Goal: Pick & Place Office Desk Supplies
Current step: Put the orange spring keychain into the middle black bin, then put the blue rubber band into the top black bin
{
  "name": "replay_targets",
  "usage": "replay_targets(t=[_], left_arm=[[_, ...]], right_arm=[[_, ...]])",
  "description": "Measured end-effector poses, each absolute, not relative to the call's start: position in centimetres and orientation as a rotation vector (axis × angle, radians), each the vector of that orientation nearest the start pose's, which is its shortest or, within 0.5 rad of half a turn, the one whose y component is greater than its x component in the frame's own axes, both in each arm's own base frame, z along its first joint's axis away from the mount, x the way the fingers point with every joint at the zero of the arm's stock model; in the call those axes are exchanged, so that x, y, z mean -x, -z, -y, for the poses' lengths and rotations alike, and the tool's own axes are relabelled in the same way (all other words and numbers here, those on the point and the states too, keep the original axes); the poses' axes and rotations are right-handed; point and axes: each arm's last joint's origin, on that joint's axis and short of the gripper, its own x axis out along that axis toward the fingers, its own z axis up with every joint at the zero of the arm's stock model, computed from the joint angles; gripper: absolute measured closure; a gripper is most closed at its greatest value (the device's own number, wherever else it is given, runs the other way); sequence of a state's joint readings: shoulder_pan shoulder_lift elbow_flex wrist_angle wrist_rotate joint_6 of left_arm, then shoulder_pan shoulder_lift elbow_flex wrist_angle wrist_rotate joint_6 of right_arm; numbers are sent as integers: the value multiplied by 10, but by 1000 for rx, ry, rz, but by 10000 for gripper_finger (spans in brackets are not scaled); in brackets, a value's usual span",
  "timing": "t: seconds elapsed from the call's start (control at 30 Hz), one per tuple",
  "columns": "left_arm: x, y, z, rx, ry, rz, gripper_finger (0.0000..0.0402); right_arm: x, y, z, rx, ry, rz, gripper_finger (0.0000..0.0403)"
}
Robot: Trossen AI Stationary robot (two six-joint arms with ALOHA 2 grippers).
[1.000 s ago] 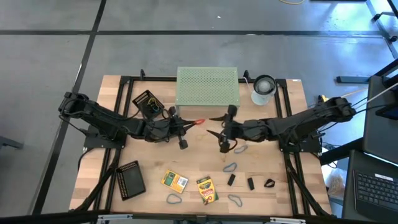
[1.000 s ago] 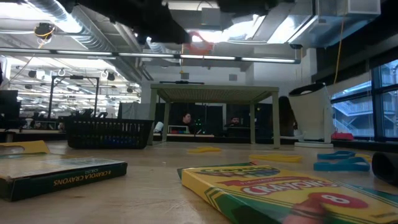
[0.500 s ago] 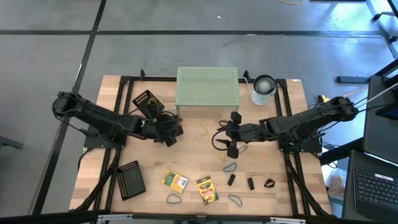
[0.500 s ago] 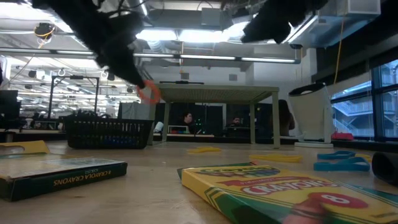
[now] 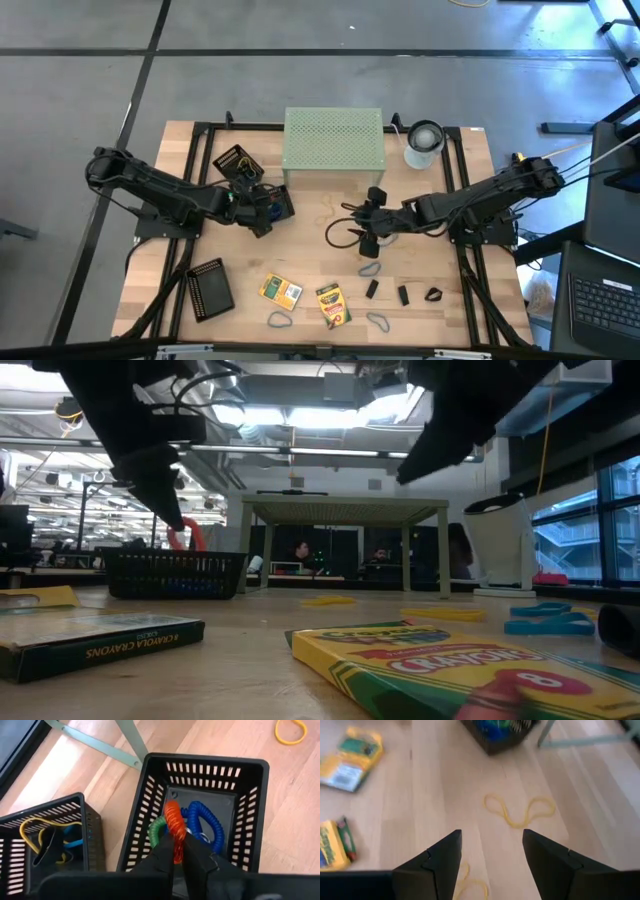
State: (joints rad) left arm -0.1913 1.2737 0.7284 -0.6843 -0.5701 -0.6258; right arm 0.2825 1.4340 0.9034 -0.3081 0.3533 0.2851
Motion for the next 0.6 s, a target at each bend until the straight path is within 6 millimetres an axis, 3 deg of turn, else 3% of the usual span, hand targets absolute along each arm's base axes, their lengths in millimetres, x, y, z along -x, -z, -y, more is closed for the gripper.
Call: replay_targets(t=[0.43,0.6], left_arm=[[-214,-194,26,88,-639,-984,293],[-222,-207,27,93,-621,-948,270]], right_arm=[[-259,-207,-68,-164,249,-1041,190],[-251,-201,-67,-205,283,-1151,190]])
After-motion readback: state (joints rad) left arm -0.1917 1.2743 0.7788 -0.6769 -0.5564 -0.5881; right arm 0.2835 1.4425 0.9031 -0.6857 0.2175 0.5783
